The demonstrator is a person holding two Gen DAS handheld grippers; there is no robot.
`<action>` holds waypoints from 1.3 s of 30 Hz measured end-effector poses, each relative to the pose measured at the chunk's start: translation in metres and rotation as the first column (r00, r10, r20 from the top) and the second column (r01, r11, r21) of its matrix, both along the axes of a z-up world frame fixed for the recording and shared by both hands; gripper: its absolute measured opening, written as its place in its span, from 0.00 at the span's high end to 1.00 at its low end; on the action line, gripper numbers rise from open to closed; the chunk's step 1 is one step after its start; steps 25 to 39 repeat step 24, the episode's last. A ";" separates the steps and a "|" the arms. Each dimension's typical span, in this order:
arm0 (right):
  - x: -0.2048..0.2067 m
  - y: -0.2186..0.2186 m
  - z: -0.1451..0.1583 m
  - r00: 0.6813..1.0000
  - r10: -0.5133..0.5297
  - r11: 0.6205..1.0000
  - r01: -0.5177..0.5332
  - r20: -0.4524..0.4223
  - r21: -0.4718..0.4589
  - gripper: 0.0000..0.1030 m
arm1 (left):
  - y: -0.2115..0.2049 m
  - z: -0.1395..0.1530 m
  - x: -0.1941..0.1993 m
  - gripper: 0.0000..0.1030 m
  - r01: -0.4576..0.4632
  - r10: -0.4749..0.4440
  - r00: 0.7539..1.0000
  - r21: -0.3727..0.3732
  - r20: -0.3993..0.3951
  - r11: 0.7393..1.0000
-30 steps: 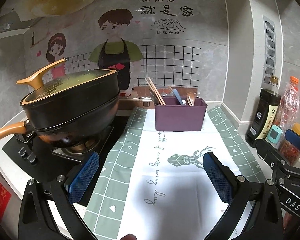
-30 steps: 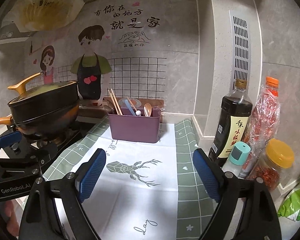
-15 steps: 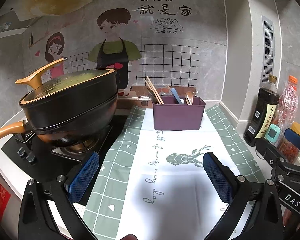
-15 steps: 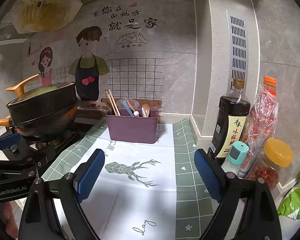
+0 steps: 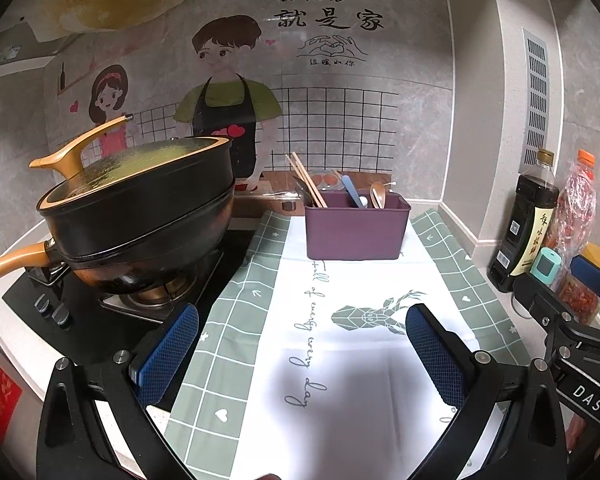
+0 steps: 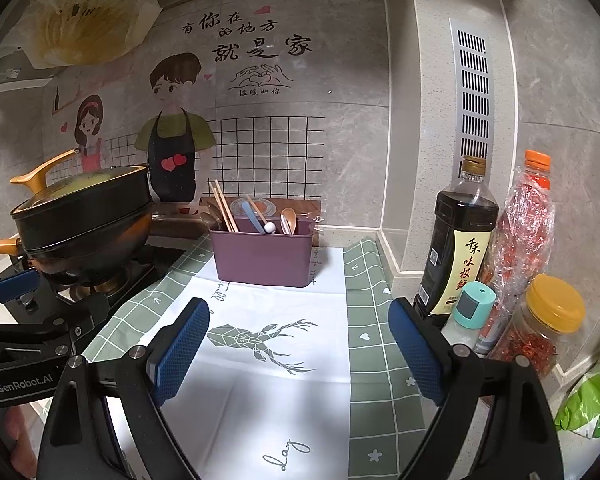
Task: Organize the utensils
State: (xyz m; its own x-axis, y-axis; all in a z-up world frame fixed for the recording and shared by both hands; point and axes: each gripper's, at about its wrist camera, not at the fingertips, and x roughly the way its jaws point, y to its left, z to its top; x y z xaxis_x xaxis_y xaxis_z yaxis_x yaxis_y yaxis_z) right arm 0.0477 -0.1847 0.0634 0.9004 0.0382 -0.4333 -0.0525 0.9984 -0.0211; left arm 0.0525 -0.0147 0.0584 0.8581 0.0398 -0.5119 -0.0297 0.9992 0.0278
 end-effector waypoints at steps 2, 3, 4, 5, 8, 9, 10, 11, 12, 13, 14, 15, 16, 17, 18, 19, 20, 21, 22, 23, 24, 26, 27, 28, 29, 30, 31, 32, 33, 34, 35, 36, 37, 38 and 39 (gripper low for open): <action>0.000 0.000 0.000 1.000 -0.002 1.000 0.002 0.000 0.000 0.13 | -0.001 0.000 0.001 0.00 0.002 -0.002 1.000 0.003 0.000 1.000; 0.001 0.000 0.000 1.000 -0.002 1.000 0.002 0.000 0.001 0.13 | -0.001 0.000 0.001 0.00 0.002 -0.002 1.000 0.002 0.000 1.000; 0.001 0.000 0.000 1.000 -0.003 1.000 0.003 0.001 0.000 0.13 | -0.001 0.000 0.001 0.00 0.002 -0.002 1.000 0.000 0.000 1.000; 0.001 -0.001 0.000 1.000 -0.003 1.000 0.003 0.001 0.000 0.13 | -0.002 0.000 0.002 0.00 0.003 -0.003 1.000 0.001 -0.001 1.000; 0.002 -0.001 0.001 1.000 -0.005 1.000 0.005 0.002 0.000 0.13 | -0.001 0.000 0.002 0.00 0.001 -0.001 1.000 0.001 0.003 1.000; 0.001 -0.001 0.001 1.000 -0.005 1.000 0.005 0.002 -0.001 0.13 | -0.002 0.000 0.003 0.00 -0.001 0.001 1.000 0.005 0.004 1.000; 0.002 -0.002 0.001 1.000 -0.005 1.000 0.005 0.003 -0.002 0.13 | -0.003 0.000 0.003 0.00 -0.003 0.003 1.000 0.009 0.004 1.000; 0.002 -0.002 0.001 1.000 -0.006 1.000 0.006 0.003 -0.003 0.13 | -0.004 0.000 0.003 0.00 -0.003 0.003 1.000 0.010 0.005 1.000; 0.002 -0.002 0.001 1.000 -0.006 1.000 0.006 0.002 -0.003 0.13 | -0.004 0.000 0.004 0.00 -0.001 0.001 1.000 0.008 0.004 1.000; 0.002 -0.002 0.000 1.000 -0.005 1.000 0.005 0.000 -0.001 0.13 | -0.005 0.000 0.004 0.00 0.000 0.000 1.000 0.007 0.003 1.000; 0.002 -0.002 0.000 1.000 -0.006 1.000 0.006 0.000 0.001 0.13 | -0.006 0.000 0.004 0.00 0.000 0.000 1.000 0.008 0.005 1.000; 0.002 -0.003 0.000 1.000 -0.007 1.000 0.007 -0.002 0.002 0.13 | -0.007 0.000 0.004 0.00 0.001 -0.001 1.000 0.012 0.005 1.000; 0.003 -0.003 0.000 1.000 -0.008 1.000 0.008 -0.003 0.002 0.13 | -0.007 -0.001 0.005 0.00 0.003 -0.003 1.000 0.015 0.005 1.000; 0.003 -0.004 -0.001 1.000 -0.008 1.000 0.008 -0.004 0.003 0.13 | -0.008 -0.001 0.005 0.00 0.008 -0.008 1.000 0.017 0.008 1.000; 0.004 -0.005 -0.001 1.000 -0.009 1.000 0.009 -0.006 0.003 0.13 | -0.009 -0.001 0.005 0.00 0.011 -0.011 1.000 0.020 0.011 1.000; 0.005 -0.005 -0.002 1.000 -0.011 1.000 0.011 -0.006 0.004 0.13 | -0.011 -0.001 0.005 0.00 0.015 -0.016 1.000 0.025 0.014 1.000; 0.006 -0.006 -0.002 1.000 -0.012 1.000 0.012 -0.008 0.005 0.12 | -0.012 -0.002 0.005 0.00 0.019 -0.020 1.000 0.029 0.014 0.999; 0.007 -0.007 -0.002 1.000 -0.013 1.000 0.013 -0.009 0.007 0.12 | -0.012 -0.002 0.005 0.00 0.021 -0.021 1.000 0.031 0.014 0.999; 0.008 -0.008 -0.003 1.000 -0.016 1.000 0.016 -0.009 0.007 0.12 | -0.012 -0.002 0.006 0.00 0.026 -0.026 1.000 0.031 0.011 0.999; 0.008 -0.008 -0.003 1.000 -0.016 1.000 0.016 -0.009 0.006 0.12 | -0.013 -0.003 0.007 0.00 0.029 -0.029 1.000 0.031 0.006 0.999; 0.009 -0.008 -0.004 1.000 -0.016 1.000 0.016 -0.012 0.006 0.12 | -0.013 -0.004 0.008 0.00 0.031 -0.031 1.000 0.028 0.000 0.999; 0.009 -0.008 -0.004 1.000 -0.016 1.000 0.016 -0.012 0.006 0.12 | -0.013 -0.004 0.008 0.00 0.031 -0.031 1.000 0.028 0.000 0.999; 0.009 -0.008 -0.004 1.000 -0.016 1.000 0.016 -0.012 0.006 0.12 | -0.013 -0.004 0.008 0.00 0.031 -0.031 1.000 0.028 0.000 0.999; 0.009 -0.008 -0.004 1.000 -0.016 1.000 0.016 -0.012 0.006 0.12 | -0.013 -0.004 0.008 0.00 0.031 -0.031 1.000 0.028 0.000 0.999; 0.009 -0.008 -0.004 1.000 -0.016 1.000 0.016 -0.012 0.006 0.12 | -0.013 -0.004 0.008 0.00 0.031 -0.031 1.000 0.028 0.000 0.999; 0.009 -0.008 -0.004 1.000 -0.016 1.000 0.016 -0.012 0.006 0.12 | -0.013 -0.004 0.008 0.00 0.031 -0.031 1.000 0.028 0.000 0.999; 0.009 -0.008 -0.004 1.000 -0.016 1.000 0.016 -0.012 0.006 0.12 | -0.013 -0.004 0.008 0.00 0.031 -0.031 1.000 0.028 0.000 0.999; 0.009 -0.008 -0.004 1.000 -0.016 1.000 0.016 -0.012 0.006 0.12 | -0.013 -0.004 0.008 0.00 0.031 -0.031 1.000 0.028 0.000 0.999; 0.009 -0.008 -0.004 1.000 -0.016 1.000 0.016 -0.012 0.006 0.12 | -0.013 -0.004 0.008 0.00 0.031 -0.031 1.000 0.028 0.000 0.999; 0.009 -0.008 -0.004 1.000 -0.016 1.000 0.016 -0.012 0.006 0.12 | -0.013 -0.004 0.008 0.00 0.031 -0.031 1.000 0.028 0.000 0.999; 0.009 -0.008 -0.004 1.000 -0.016 1.000 0.016 -0.012 0.006 0.12 | -0.013 -0.004 0.008 0.00 0.031 -0.031 1.000 0.028 0.000 0.999; 0.009 -0.008 -0.004 1.000 -0.016 1.000 0.016 -0.012 0.006 0.12 | -0.013 -0.004 0.008 0.00 0.031 -0.031 1.000 0.028 0.000 0.999; 0.009 -0.008 -0.004 1.000 -0.016 1.000 0.016 -0.012 0.006 0.12 | -0.013 -0.004 0.008 0.00 0.031 -0.031 1.000 0.028 0.000 0.999; 0.009 -0.008 -0.004 1.000 -0.016 1.000 0.016 -0.012 0.006 0.12 | -0.013 -0.004 0.008 0.00 0.031 -0.031 1.000 0.028 0.000 0.999; 0.009 -0.008 -0.004 1.000 -0.016 1.000 0.016 -0.012 0.006 0.12 | -0.013 -0.004 0.008 0.00 0.031 -0.031 1.000 0.028 0.000 0.999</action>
